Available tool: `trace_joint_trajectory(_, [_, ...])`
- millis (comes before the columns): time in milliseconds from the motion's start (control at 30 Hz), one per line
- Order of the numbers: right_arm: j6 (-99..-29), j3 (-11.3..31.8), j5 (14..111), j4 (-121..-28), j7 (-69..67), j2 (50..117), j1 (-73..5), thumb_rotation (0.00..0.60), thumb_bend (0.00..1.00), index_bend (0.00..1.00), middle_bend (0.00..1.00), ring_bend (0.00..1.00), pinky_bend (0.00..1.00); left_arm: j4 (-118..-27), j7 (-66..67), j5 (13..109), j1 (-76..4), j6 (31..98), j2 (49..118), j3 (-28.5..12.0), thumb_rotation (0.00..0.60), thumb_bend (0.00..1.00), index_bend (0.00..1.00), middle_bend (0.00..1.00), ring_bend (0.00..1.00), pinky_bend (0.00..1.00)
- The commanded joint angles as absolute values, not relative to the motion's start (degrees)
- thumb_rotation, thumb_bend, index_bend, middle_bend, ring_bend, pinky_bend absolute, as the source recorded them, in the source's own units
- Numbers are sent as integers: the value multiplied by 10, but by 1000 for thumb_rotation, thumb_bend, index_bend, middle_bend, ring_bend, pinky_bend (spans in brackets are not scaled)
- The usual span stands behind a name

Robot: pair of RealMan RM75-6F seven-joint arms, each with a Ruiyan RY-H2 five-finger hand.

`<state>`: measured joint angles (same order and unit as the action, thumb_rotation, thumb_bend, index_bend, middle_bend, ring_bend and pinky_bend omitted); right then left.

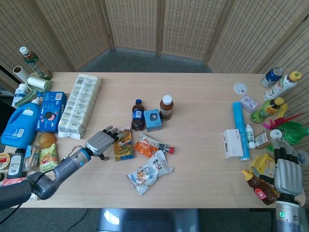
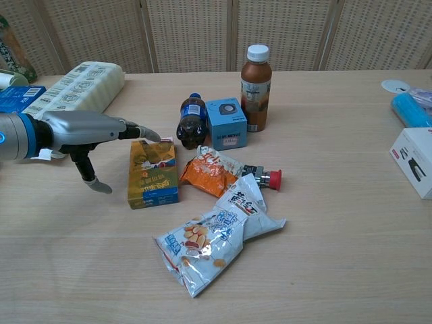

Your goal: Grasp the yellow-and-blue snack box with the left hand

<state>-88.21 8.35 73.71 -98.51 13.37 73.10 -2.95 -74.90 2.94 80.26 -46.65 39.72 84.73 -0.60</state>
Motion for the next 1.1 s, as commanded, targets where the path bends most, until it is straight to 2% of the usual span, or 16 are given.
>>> trace_joint_trajectory(33, [-880, 83, 739, -982, 126, 731, -29, 510, 168, 0, 0, 0, 0, -744, 37, 807, -461, 413, 858, -4, 600, 230, 0, 0, 0, 0])
trace_joint_trajectory(233, [-883, 81, 742, -974, 102, 728, -20, 514, 171, 0, 0, 0, 0, -736, 47, 819, -463, 432, 881, -7, 600, 229, 0, 0, 0, 0])
trace_joint_trajectory(600, [-886, 75, 742, -956, 70, 727, -5, 515, 169, 0, 0, 0, 0, -746, 78, 819, -458, 459, 876, -12, 548, 219, 0, 0, 0, 0])
trace_joint_trajectory(767, [-886, 75, 746, -958, 73, 732, -6, 515, 169, 0, 0, 0, 0, -728, 84, 833, -447, 481, 885, -1, 524, 208, 0, 0, 0, 0])
trace_joint_trajectory(1100, [-880, 80, 747, -965, 78, 732, -10, 517, 169, 0, 0, 0, 0, -672, 81, 864, -434, 513, 917, 15, 517, 204, 0, 0, 0, 0])
